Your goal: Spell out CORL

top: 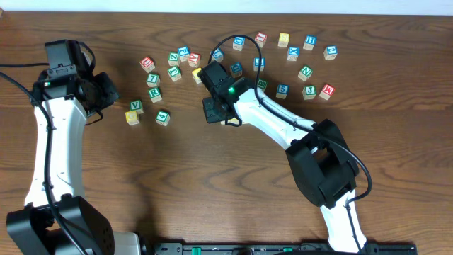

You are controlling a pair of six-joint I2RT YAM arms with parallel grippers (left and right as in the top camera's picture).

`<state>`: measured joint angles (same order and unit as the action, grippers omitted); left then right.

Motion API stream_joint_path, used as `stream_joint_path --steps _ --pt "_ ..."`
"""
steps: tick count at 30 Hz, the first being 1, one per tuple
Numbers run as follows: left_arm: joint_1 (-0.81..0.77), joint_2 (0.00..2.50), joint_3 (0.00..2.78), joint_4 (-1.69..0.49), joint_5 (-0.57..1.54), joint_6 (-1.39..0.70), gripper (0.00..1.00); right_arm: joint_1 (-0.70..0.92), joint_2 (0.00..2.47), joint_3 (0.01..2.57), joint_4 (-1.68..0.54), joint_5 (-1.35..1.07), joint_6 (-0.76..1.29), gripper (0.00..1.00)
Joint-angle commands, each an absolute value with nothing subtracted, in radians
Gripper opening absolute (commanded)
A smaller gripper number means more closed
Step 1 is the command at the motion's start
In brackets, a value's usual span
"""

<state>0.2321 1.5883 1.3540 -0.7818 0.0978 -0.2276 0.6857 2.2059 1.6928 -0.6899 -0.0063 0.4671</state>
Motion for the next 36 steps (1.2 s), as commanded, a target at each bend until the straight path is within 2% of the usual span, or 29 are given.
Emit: stream_joint_path --steps 1,11,19,27,36 --pt "0.233 1.594 1.345 -0.785 0.085 -0.21 0.08 0.69 2.212 1.684 -0.696 0.017 0.486 0.03" --pt "0.233 1.594 1.345 -0.785 0.085 -0.21 0.08 0.682 2.206 1.692 -0.672 0.023 0.486 0.03" --pt "0.216 1.594 1.345 -0.783 0.109 -0.21 0.08 0.604 2.11 1.722 -0.723 0.02 0.499 0.04" --pt "0.115 1.62 1.345 -0.771 0.123 -0.21 0.08 0.477 2.087 1.722 -0.849 -0.05 0.482 0.01" --pt "-0.002 1.685 1.345 -0.764 0.127 -0.21 0.08 0.403 2.085 1.722 -0.975 -0.047 0.479 0.01"
